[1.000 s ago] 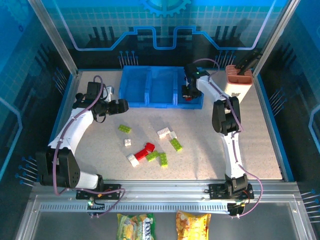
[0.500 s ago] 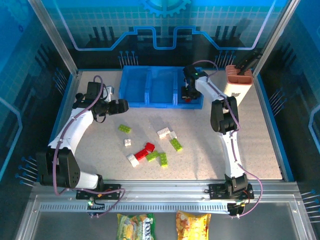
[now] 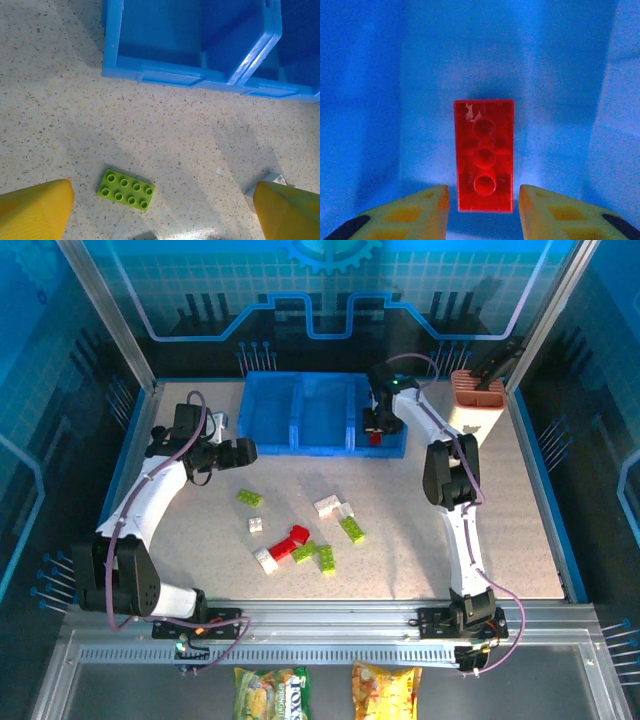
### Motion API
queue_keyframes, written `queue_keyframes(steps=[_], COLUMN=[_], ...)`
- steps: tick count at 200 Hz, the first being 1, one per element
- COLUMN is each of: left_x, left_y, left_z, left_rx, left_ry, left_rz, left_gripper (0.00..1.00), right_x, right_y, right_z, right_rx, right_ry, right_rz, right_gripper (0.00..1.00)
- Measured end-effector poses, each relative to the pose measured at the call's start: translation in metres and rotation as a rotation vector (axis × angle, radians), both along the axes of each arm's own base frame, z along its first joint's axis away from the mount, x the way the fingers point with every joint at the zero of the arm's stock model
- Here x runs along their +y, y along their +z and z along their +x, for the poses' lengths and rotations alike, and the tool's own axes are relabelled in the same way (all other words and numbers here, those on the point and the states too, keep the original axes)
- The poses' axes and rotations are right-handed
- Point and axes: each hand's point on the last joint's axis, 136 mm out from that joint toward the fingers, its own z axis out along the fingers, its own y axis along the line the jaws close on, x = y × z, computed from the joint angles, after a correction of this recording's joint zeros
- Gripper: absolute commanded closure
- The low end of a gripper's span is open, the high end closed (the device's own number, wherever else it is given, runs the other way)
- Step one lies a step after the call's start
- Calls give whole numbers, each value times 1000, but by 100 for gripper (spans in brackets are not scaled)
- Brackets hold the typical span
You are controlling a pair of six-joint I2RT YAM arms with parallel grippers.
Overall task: Sort the legos into containers by color
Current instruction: Place the lego in the container, then pick up the lego from the center of the table.
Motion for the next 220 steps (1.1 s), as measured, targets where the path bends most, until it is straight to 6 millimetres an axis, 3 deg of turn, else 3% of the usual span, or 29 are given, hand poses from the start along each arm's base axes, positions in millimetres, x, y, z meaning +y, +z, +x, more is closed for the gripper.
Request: queue_keyframes(steps=[34,59,155,220], left_x=[0,0,-3,-35], left_y=[0,1,-5,-14], left_z=[0,-2,-9,-29], left_rx=[2,3,40,128], left_ry=[1,1,3,-9], left_rz=[-1,0,11,-8], left_gripper=[8,8,9,13], right_x=[2,3,15,26], right_y=[39,55,62,47], right_z=[-15,-32,-144,-196], right_rx=[-47,-61,-45,-13], right_ry=[13,26,81,111], right_rz=[12,17,38,47], right_gripper=[58,58,58,57])
